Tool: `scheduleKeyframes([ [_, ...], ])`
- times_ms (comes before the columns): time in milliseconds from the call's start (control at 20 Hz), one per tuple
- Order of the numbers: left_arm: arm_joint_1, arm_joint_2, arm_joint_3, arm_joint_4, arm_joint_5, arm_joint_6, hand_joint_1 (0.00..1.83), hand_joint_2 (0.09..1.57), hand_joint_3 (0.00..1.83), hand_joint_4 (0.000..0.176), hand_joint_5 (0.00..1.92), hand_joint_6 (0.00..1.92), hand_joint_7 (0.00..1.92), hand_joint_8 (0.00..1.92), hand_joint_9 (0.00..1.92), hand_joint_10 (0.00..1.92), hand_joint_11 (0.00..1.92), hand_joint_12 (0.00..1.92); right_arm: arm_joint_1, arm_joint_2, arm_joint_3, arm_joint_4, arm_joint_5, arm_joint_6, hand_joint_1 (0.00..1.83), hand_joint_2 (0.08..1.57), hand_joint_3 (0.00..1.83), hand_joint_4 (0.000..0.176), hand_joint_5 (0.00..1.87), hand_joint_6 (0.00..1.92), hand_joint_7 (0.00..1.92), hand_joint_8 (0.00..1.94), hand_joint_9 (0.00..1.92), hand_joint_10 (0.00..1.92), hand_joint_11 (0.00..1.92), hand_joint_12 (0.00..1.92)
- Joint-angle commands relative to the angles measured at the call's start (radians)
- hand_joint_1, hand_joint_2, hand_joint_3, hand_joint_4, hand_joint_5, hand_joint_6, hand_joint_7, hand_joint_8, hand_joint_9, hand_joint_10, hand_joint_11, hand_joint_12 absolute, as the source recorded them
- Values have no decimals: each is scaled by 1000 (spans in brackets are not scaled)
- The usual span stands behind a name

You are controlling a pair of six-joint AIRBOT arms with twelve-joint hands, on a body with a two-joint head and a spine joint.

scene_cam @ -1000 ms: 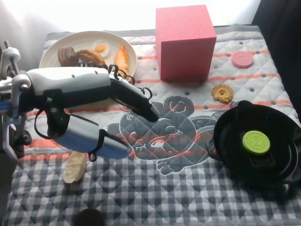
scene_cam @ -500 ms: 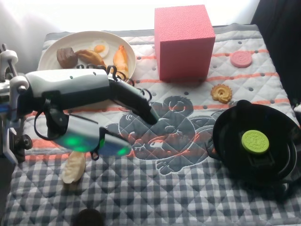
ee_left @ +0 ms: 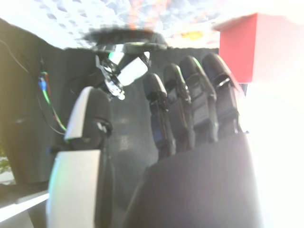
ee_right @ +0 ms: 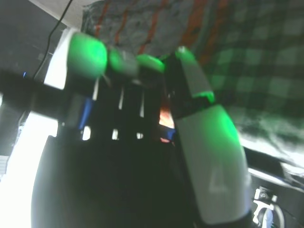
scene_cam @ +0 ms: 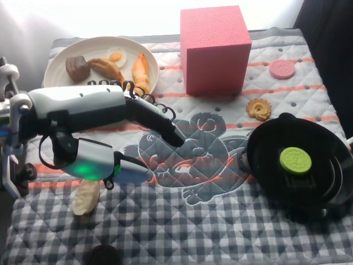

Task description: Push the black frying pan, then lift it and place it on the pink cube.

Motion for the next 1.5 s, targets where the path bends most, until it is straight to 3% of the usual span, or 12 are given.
scheduleKeyframes([
  [0,-1,13,-2,-47,-92,11,944,1255,266,0,567,232,532,9,249,578,0,954,-4,-6,-4,-16,107,13,1405,1326,0,0,1399,1921,1592,1941,1685,1921,1723,1921],
  [200,14,17,-3,-61,-94,17,888,1259,271,0,509,227,511,2,273,452,0,841,-27,10,-41,-16,197,32,1509,1293,0,0,1360,1921,1573,1941,1673,1921,1697,1921],
  [350,16,17,-3,-67,-95,21,937,1247,225,0,548,225,563,9,369,345,0,941,-52,46,-91,-27,273,20,1351,1336,0,0,1313,1921,1540,1941,1633,1921,1593,1921],
  [450,18,17,-3,-69,-95,24,901,1275,224,0,530,215,532,4,354,328,0,922,-66,67,-119,-34,315,12,1366,1326,0,0,1296,1921,1522,1941,1629,1921,1593,1921],
  [550,19,17,-3,-70,-95,24,881,1279,225,0,547,219,540,7,360,333,0,926,-84,92,-143,-40,348,10,1301,1350,3,0,1290,1921,1509,1941,1621,1921,1578,1921],
  [800,21,16,-3,-85,-99,35,904,1271,250,0,565,195,547,3,356,366,0,984,-114,161,-216,-73,451,10,1403,1323,0,0,1220,1921,1472,1941,1590,1921,1586,1921],
  [850,23,16,-3,-89,-100,39,900,1232,358,0,595,144,553,4,357,391,0,1076,-115,173,-230,-79,476,14,1420,1319,0,0,1246,1921,1473,1941,1593,1921,1586,1921],
  [1100,34,16,-3,-109,-107,51,922,1136,547,0,590,171,574,5,337,478,0,1090,-140,204,-248,-152,590,158,1348,1331,0,0,1246,1921,1575,1941,1683,1921,1655,1921],
  [1250,35,15,-3,-117,-110,57,994,1110,511,0,573,161,555,3,336,455,0,1012,-150,205,-251,-154,645,184,1366,1334,0,0,1274,1921,1584,1941,1701,1921,1688,1921],
  [1450,42,15,-3,-131,-116,66,1018,1070,540,0,616,154,586,7,359,475,0,1139,-150,201,-268,-154,745,186,1400,1313,0,0,1242,1921,1560,1941,1704,1921,1705,1921],
])
